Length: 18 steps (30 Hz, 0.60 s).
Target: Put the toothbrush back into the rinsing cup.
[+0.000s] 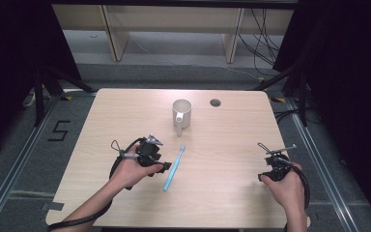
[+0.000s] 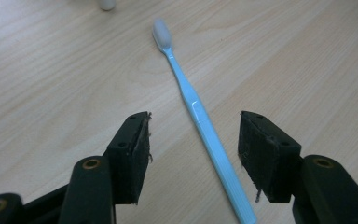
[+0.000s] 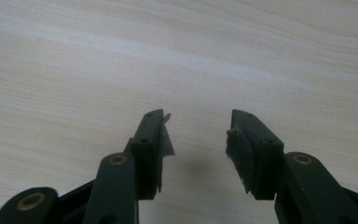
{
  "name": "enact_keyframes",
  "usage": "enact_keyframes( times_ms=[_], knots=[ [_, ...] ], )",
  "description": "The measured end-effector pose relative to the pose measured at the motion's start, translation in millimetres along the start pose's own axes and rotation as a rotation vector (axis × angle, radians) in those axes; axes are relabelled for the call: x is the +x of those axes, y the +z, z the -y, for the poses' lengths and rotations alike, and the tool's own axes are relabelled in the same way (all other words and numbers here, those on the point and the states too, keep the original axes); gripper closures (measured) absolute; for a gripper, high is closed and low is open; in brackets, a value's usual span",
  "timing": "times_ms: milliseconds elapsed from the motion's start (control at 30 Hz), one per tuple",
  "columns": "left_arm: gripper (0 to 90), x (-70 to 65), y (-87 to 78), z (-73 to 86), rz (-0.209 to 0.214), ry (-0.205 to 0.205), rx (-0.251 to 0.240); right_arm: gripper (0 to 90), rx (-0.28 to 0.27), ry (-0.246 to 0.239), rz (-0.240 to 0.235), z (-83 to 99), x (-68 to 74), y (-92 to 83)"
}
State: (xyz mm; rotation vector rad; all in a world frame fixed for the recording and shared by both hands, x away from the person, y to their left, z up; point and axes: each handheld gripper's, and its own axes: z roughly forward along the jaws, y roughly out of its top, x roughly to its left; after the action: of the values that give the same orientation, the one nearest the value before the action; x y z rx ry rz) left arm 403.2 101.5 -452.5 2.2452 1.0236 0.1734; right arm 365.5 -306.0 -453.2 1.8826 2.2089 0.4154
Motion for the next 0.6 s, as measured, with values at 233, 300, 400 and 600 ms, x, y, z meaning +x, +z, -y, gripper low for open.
enact_keyframes(
  times_ms=[233,300,400,600],
  knots=[
    [44.5,-1.2,7.5,-8.4,0.017,-0.017,0.090,56.5,0.012,-0.002,-0.005,1.9,5.3,3.6],
    [44.6,-2.6,10.5,-9.7,0.018,-0.032,0.097,56.4,0.015,-0.009,-0.005,1.7,5.7,3.3],
    [44.5,-3.2,14.6,-11.6,0.018,-0.026,0.136,56.1,0.010,-0.014,-0.005,1.1,6.4,1.7],
    [44.2,-5.7,21.6,-16.1,0.006,-0.018,0.170,55.8,0.001,-0.009,-0.002,1.0,7.1,0.6]
  ],
)
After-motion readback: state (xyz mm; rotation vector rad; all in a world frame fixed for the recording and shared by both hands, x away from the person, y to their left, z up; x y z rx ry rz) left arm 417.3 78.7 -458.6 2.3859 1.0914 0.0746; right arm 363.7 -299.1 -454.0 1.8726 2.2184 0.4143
